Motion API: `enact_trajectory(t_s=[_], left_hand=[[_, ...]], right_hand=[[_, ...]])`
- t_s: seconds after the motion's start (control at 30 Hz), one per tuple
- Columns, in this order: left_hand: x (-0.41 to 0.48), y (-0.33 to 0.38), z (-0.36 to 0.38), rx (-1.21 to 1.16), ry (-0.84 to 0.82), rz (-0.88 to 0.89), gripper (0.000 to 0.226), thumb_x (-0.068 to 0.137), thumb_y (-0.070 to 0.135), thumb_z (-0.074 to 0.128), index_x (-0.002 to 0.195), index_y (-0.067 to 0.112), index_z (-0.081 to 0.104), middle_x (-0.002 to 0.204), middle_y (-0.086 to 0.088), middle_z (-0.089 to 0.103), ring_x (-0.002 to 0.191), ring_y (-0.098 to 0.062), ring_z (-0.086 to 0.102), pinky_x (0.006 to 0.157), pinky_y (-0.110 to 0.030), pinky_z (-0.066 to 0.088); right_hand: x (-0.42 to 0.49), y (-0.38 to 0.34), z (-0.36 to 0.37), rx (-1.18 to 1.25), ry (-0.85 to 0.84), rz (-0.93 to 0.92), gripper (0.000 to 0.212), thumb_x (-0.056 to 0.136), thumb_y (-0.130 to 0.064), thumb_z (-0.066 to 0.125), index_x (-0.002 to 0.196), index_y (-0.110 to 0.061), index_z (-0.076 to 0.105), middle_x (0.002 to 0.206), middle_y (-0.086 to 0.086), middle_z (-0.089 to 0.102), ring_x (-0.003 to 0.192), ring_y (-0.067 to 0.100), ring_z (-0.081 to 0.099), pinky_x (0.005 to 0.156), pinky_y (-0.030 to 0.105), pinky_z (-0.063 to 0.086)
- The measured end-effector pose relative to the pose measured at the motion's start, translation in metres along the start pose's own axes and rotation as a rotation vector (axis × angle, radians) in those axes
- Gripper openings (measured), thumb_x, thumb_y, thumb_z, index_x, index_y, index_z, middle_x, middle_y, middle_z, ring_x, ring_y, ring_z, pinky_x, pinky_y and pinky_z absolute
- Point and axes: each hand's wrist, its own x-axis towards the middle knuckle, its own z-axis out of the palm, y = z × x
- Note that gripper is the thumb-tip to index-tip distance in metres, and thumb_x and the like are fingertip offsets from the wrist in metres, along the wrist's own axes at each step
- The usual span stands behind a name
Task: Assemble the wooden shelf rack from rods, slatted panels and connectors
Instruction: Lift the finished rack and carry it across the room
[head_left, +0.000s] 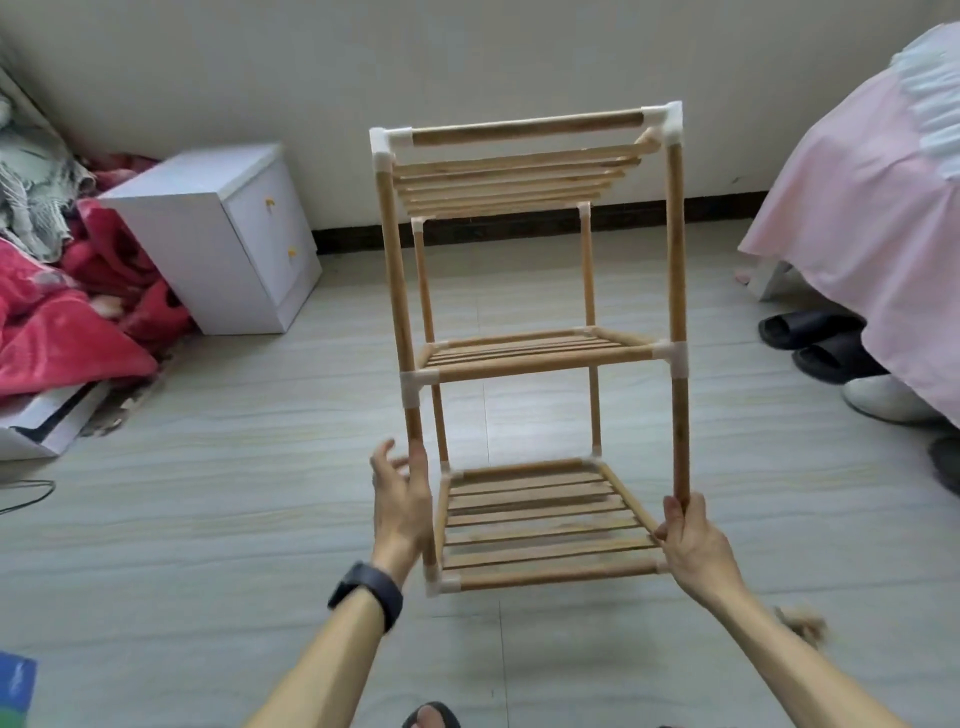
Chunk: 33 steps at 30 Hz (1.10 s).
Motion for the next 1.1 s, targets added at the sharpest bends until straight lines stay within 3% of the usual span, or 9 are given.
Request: enact_trajectory(t_s=[0.23,0.33,0.5,0.6,0.7,0.8,0.93,1.0,1.1], left_hand=[[0.044,0.117,-0.019,-0.031,0.084,0.247,0.069,0.097,0.067,0.043,0.148,0.024,0.027,0.137,-0.008,0.050,0.117,-0.025,0.055,0.089,-0.041,0.045],[0.044,0.157,-0.029,-0.223,0.053,0.239,0.071,0.099,0.070,0.031,0.150,0.022,0.025,0.134,-0.009,0.052,0.115,-0.029,0.060,0.088,-0.042,0.047],[0.022,0.202,-0.050,-0.544,-0.083,0.154,0.082,0.092,0.080,0.003,0.138,0.034,0.053,0.126,-0.005,0.066,0.102,-0.024,0.072,0.088,-0.042,0.055],[0.011,0.215,-0.059,-0.543,-0.161,0.129,0.086,0.092,0.081,0.006,0.140,0.026,0.052,0.123,-0.005,0.070,0.102,-0.021,0.071,0.086,-0.040,0.054],[0.012,0.237,-0.066,-0.546,-0.145,0.082,0.049,0.100,0.069,0.029,0.103,0.028,0.055,0.102,0.001,0.076,0.095,-0.019,0.071,0.078,-0.040,0.053],[0.027,0.253,-0.074,-0.491,-0.164,0.003,0.040,0.104,0.055,0.034,0.106,0.024,0.059,0.106,0.008,0.077,0.094,-0.018,0.072,0.081,-0.039,0.053],[0.047,0.267,-0.083,-0.305,-0.147,-0.045,0.025,0.099,0.044,0.051,0.102,0.023,0.066,0.087,0.003,0.075,0.075,-0.016,0.073,0.074,-0.036,0.054],[0.056,0.272,-0.085,-0.205,-0.165,-0.047,0.023,0.098,0.043,0.057,0.098,0.022,0.066,0.079,0.004,0.075,0.071,-0.013,0.071,0.070,-0.032,0.054],[0.078,0.276,-0.085,-0.022,-0.110,-0.015,0.031,0.096,0.043,0.066,0.098,0.012,0.066,0.081,-0.002,0.067,0.065,-0.013,0.065,0.049,-0.023,0.049]], right_hand=[[-0.008,-0.016,-0.045,-0.171,-0.303,0.139,0.041,0.106,-0.036,0.046,0.137,-0.009,0.050,0.135,0.015,0.061,0.120,0.035,0.059,0.089,0.039,0.045],[-0.011,-0.064,-0.087,0.277,-0.238,0.063,0.052,0.102,-0.044,0.056,0.145,-0.018,0.044,0.152,0.010,0.047,0.136,0.028,0.046,0.107,0.045,0.037],[-0.006,-0.175,-0.151,0.697,-0.011,-0.165,0.098,0.081,-0.088,0.019,0.161,-0.030,0.020,0.164,0.002,0.029,0.148,0.022,0.031,0.123,0.050,0.016],[0.003,-0.210,-0.177,0.863,0.063,-0.249,0.080,0.090,-0.078,0.008,0.147,-0.032,0.042,0.160,0.010,0.034,0.142,0.027,0.039,0.121,0.046,0.025],[0.013,-0.228,-0.204,0.876,-0.033,-0.234,0.091,0.092,-0.077,0.010,0.146,-0.017,0.050,0.151,0.007,0.046,0.131,0.022,0.050,0.113,0.044,0.037],[0.022,-0.249,-0.224,0.733,-0.137,-0.128,0.077,0.094,-0.073,0.021,0.114,-0.019,0.073,0.127,0.004,0.061,0.120,0.024,0.060,0.090,0.041,0.046],[0.034,-0.279,-0.229,0.480,-0.167,-0.068,0.028,0.104,-0.016,0.037,0.109,-0.018,0.064,0.118,0.001,0.060,0.098,0.025,0.075,0.078,0.041,0.050],[0.044,-0.288,-0.227,0.381,-0.151,-0.027,0.032,0.096,0.007,0.040,0.107,-0.013,0.062,0.118,0.006,0.062,0.089,0.020,0.077,0.075,0.038,0.056],[0.065,-0.297,-0.224,0.338,-0.153,0.015,0.030,0.093,0.009,0.043,0.110,-0.005,0.064,0.115,0.011,0.066,0.091,0.019,0.075,0.074,0.039,0.060]])
